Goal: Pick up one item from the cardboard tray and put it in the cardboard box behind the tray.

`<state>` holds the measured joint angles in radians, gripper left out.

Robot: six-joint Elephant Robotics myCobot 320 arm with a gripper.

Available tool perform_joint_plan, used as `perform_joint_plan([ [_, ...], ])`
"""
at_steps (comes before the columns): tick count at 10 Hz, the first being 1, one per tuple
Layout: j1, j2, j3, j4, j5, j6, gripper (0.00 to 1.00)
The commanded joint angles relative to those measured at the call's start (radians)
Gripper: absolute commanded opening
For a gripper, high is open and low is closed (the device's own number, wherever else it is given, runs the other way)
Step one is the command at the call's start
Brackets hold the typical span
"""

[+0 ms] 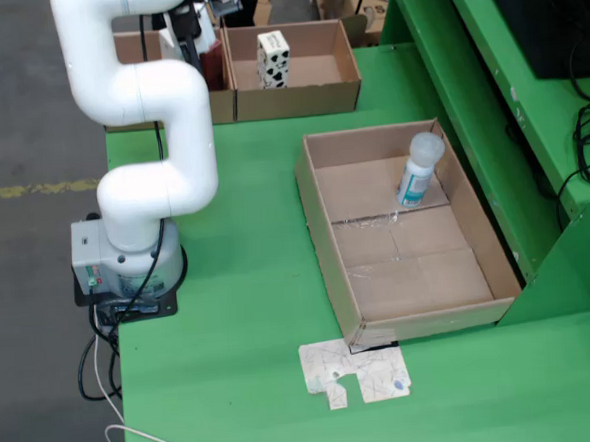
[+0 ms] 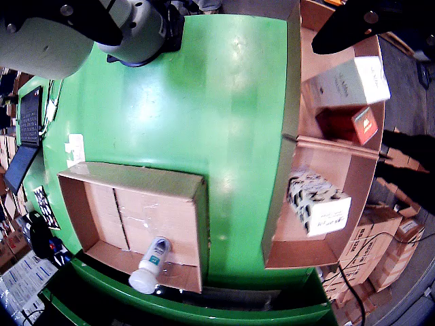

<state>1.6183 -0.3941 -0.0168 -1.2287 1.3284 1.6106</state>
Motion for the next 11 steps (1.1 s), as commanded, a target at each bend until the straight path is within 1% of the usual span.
perform_joint_plan([
  [1, -0.051, 0.050, 0.017, -0.026, -0.015, -0.036, 1.00],
  [4, -0.099, 0.098, 0.017, -0.069, -0.029, -0.091, 1.00],
  [5, -0.173, 0.098, 0.017, -0.052, -0.057, -0.183, 1.00],
  [6, -0.173, 0.098, 0.017, -0.052, -0.057, -0.183, 1.00],
  [7, -0.210, 0.109, 0.017, -0.061, -0.065, -0.223, 1.00],
  [8, -0.210, 0.109, 0.017, -0.061, -0.065, -0.223, 1.00],
  [10, -0.285, 0.102, 0.017, -0.052, -0.097, -0.314, 1.00],
  [11, -0.384, 0.069, 0.017, -0.029, -0.130, -0.426, 1.00],
])
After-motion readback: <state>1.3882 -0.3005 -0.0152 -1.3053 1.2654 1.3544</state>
